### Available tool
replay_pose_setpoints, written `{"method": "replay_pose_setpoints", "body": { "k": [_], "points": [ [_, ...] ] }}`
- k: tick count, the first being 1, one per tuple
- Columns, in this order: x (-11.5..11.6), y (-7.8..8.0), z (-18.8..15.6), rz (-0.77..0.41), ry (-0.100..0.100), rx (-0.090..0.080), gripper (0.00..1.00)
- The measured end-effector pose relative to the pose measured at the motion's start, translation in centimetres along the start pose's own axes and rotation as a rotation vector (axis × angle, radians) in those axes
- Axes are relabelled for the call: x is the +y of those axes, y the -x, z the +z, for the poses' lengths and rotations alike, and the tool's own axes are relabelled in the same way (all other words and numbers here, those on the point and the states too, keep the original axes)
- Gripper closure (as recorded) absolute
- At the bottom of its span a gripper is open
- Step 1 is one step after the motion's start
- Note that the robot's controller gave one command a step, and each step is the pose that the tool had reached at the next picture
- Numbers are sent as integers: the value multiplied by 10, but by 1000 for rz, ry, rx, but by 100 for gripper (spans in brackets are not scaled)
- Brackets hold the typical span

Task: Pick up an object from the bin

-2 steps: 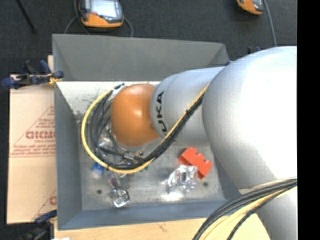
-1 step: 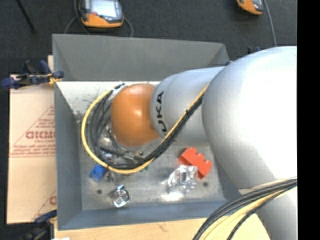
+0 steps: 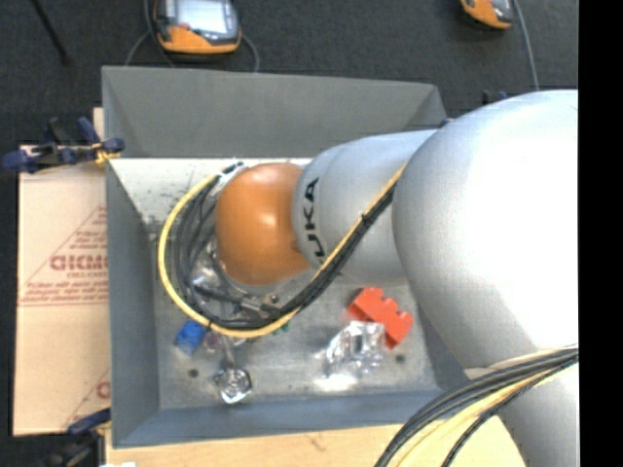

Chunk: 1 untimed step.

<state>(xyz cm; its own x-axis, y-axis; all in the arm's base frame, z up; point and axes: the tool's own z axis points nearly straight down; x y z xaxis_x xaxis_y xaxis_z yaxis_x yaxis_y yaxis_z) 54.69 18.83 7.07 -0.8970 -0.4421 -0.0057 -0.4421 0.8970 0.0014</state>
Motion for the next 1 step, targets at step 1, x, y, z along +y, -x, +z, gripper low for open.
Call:
{"method": "replay_pose_setpoints", "body": {
  "k": [1],
  "points": [
    [0,0,0,2,0,0,100]
  ]
}}
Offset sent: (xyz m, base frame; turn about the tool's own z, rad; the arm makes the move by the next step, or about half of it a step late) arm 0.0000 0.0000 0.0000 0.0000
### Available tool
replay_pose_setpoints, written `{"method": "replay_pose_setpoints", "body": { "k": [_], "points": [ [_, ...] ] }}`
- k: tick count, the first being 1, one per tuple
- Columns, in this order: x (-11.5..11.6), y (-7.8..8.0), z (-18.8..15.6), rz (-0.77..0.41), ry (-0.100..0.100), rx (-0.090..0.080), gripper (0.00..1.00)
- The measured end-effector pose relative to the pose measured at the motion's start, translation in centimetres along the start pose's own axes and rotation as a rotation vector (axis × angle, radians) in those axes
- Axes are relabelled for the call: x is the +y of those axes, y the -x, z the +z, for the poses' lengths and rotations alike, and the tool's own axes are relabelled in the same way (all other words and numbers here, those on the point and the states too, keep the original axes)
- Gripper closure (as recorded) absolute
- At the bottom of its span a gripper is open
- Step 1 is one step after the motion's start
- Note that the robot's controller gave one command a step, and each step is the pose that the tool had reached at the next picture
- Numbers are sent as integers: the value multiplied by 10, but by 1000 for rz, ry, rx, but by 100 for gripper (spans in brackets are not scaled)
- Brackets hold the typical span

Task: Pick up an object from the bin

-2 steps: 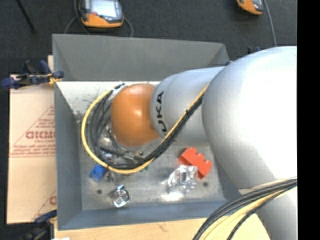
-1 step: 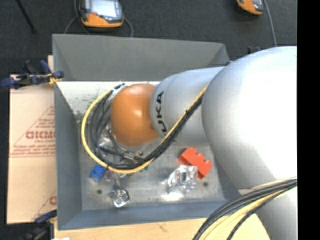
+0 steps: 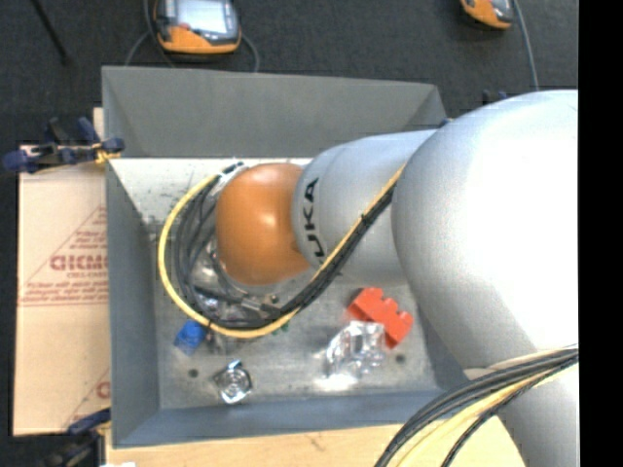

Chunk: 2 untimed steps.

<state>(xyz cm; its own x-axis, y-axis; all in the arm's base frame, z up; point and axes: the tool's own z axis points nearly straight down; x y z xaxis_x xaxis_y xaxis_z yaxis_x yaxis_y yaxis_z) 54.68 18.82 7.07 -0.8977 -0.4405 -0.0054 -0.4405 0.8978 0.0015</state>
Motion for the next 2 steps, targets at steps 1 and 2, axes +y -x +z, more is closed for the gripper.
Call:
{"method": "replay_pose_setpoints", "body": {
  "k": [1,2],
  "points": [
    [0,0,0,1,0,0,0],
    [45,7,0,-128,0,-3,0]
  ]
}}
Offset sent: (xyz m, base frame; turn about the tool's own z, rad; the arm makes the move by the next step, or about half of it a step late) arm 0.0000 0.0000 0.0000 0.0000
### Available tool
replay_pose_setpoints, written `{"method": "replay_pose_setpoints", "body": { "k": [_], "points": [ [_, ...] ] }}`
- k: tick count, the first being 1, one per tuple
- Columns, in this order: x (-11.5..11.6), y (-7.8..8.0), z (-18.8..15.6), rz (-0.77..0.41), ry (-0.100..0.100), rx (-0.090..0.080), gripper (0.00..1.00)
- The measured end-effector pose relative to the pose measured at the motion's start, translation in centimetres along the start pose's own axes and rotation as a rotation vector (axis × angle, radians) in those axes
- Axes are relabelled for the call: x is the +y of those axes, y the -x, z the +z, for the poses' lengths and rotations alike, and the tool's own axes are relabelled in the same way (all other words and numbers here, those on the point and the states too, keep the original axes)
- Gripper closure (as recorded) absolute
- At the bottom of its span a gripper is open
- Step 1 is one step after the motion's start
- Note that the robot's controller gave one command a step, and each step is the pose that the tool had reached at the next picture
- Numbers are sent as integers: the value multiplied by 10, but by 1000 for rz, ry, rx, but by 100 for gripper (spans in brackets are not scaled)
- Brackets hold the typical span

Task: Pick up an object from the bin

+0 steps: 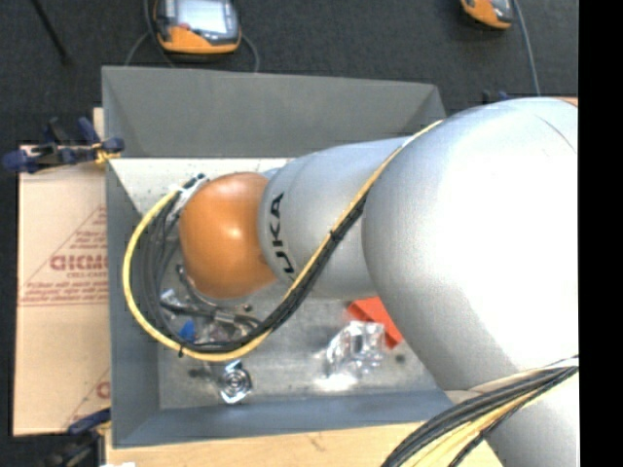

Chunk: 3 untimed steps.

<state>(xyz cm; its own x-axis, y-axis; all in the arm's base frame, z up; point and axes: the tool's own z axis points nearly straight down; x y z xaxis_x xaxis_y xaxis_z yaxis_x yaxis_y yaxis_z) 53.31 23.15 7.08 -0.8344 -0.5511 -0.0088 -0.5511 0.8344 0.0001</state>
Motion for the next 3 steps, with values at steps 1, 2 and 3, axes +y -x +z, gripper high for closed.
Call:
{"method": "replay_pose_setpoints", "body": {
  "k": [1,2,3],
  "points": [
    [-1,0,0,4,0,-1,100],
    [-14,-14,-176,-3,-4,-4,100],
    [-40,9,-85,174,0,10,100]
  ]
}}
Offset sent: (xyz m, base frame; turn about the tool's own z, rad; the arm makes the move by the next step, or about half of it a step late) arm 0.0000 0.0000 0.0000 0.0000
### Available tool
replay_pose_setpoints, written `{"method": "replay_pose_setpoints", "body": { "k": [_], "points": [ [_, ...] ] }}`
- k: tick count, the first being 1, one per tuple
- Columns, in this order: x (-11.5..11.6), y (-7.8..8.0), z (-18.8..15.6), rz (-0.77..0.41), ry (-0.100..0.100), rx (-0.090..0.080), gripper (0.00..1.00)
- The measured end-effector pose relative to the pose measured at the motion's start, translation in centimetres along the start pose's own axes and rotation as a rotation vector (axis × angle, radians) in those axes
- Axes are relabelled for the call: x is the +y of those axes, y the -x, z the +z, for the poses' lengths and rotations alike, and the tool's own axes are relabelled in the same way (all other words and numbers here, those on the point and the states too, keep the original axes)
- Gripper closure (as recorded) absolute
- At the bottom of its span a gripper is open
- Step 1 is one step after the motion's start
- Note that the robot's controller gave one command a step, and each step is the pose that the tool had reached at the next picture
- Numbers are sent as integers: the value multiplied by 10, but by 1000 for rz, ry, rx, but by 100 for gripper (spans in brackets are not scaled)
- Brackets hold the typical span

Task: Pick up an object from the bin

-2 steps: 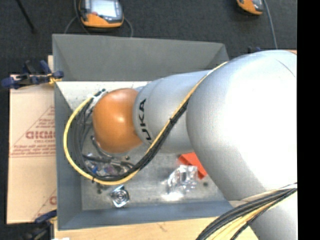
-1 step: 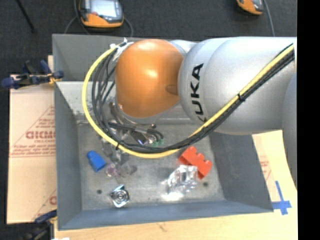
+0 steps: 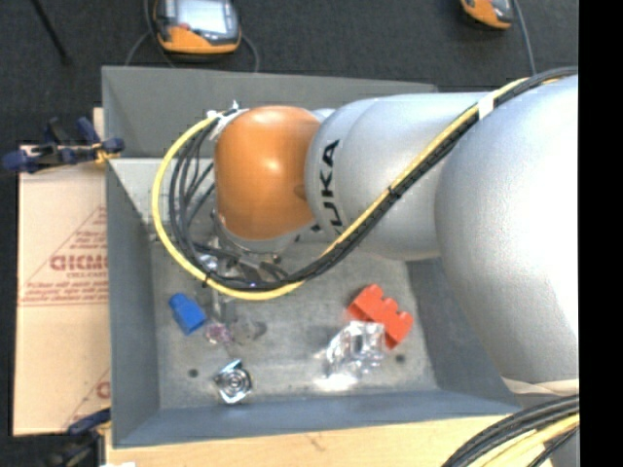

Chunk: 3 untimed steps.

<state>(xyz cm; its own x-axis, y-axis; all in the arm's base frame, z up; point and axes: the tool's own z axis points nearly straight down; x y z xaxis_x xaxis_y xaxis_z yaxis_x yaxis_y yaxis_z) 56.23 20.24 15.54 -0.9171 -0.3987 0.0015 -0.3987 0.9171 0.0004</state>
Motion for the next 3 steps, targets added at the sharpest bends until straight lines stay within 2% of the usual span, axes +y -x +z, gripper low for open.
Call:
{"method": "replay_pose_setpoints", "body": {
  "k": [1,2,3],
  "points": [
    [0,1,-3,-1,-1,-5,0],
    [-25,16,89,93,1,1,0],
    [17,21,84,128,2,-7,0]
  ]
}}
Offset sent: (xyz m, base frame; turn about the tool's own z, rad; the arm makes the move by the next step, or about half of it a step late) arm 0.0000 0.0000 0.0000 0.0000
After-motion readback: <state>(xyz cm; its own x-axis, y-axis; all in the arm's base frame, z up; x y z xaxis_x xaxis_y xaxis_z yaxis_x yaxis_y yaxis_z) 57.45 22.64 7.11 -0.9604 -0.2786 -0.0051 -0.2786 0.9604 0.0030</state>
